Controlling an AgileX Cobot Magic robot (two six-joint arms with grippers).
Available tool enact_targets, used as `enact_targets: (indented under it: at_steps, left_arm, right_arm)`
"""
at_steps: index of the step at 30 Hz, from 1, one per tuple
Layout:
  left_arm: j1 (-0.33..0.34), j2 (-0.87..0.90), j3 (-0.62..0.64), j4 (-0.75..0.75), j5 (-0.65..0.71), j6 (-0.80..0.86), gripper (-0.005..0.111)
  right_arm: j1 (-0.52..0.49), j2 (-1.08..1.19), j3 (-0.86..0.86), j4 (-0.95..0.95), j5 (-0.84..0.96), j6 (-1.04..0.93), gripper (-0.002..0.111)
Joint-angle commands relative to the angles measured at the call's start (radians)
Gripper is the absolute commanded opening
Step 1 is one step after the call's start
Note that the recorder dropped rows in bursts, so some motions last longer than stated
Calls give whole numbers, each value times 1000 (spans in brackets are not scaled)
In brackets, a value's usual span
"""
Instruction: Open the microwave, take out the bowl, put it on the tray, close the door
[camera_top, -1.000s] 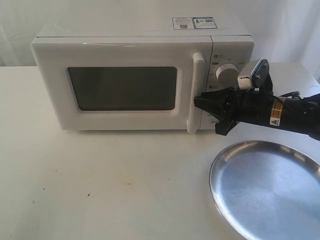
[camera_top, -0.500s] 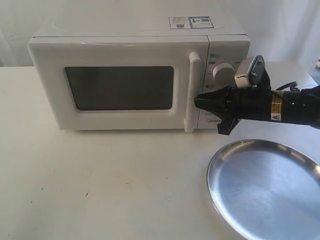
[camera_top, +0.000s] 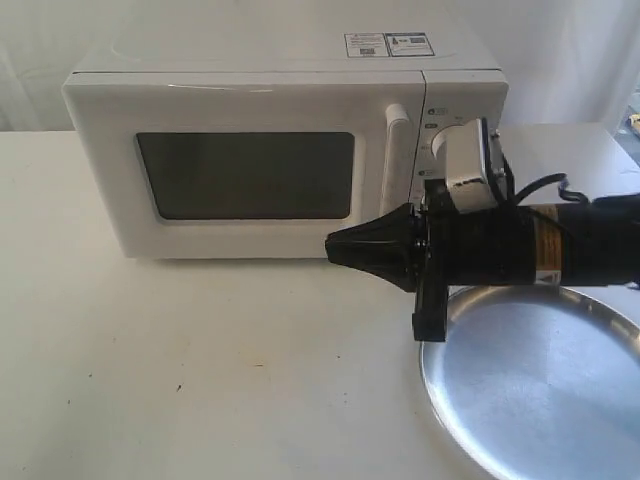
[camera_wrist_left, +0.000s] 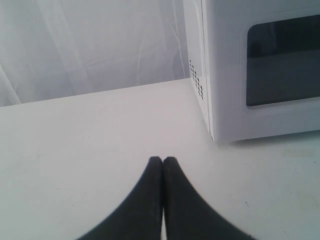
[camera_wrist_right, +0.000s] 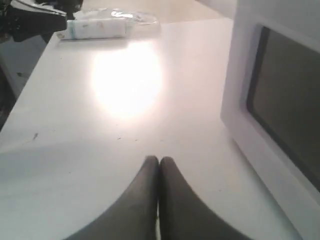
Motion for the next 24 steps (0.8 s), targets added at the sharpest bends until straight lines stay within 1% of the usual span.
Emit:
enact_targets:
  at_steps: [1,3,4,6,8,9,10,12,13,14,15,18,19,20,22,24]
  left_arm:
    - [0,-2,-3,-8,-4,0,0]
    - [0,-2,-3,-8,-4,0,0]
    - [0,-2,-3,-8,-4,0,0]
    - [0,-2,-3,-8,-4,0,0]
    - [0,-2,-3,-8,-4,0,0]
    - [0,-2,-3,-8,-4,0,0]
    - [0,-2,-3,-8,-4,0,0]
    - [0,-2,-3,-8,-4,0,0]
    - [0,-2,-3,-8,-4,0,0]
    - [0,-2,-3,-8,-4,0,0]
    - [0,-2,-3,-8,-4,0,0]
    - [0,-2,-3,-8,-4,0,0]
    - [0,-2,-3,-8,-4,0,0]
    - [0,-2,-3,-8,-4,0,0]
    - [0,-2,-3,-8,-4,0,0]
    - [0,-2,-3,-8,-4,0,0]
  right_arm:
    - [-3,-98,115,104,109,-72,0]
    - [-3,-158,167,134,126,-87,0]
    - [-3,-197,208,196,135,-139,0]
    - [-3,-243,257,328,225,-243,0]
    - [-3,-270,282,484,322,-347,0]
    - [-3,-270,284,535,332,-389,0]
    - [-3,-264,284,552,332,-412,0]
    - [-3,-223,280,567,271,-461,0]
    - [-3,-183,278,642,231,-509,0]
    - [-3,-166,276,698,230,-535,0]
    - [-3,-125,275,797,219,-589,0]
    - [-3,-48,274,806,176,-592,0]
    - [-3,-27,276,784,164,-555,0]
    - [-3,-20,287,722,134,-506,0]
    - [-3,-20,300,647,71,-485,0]
    - [-3,-20,315,622,66,-458,0]
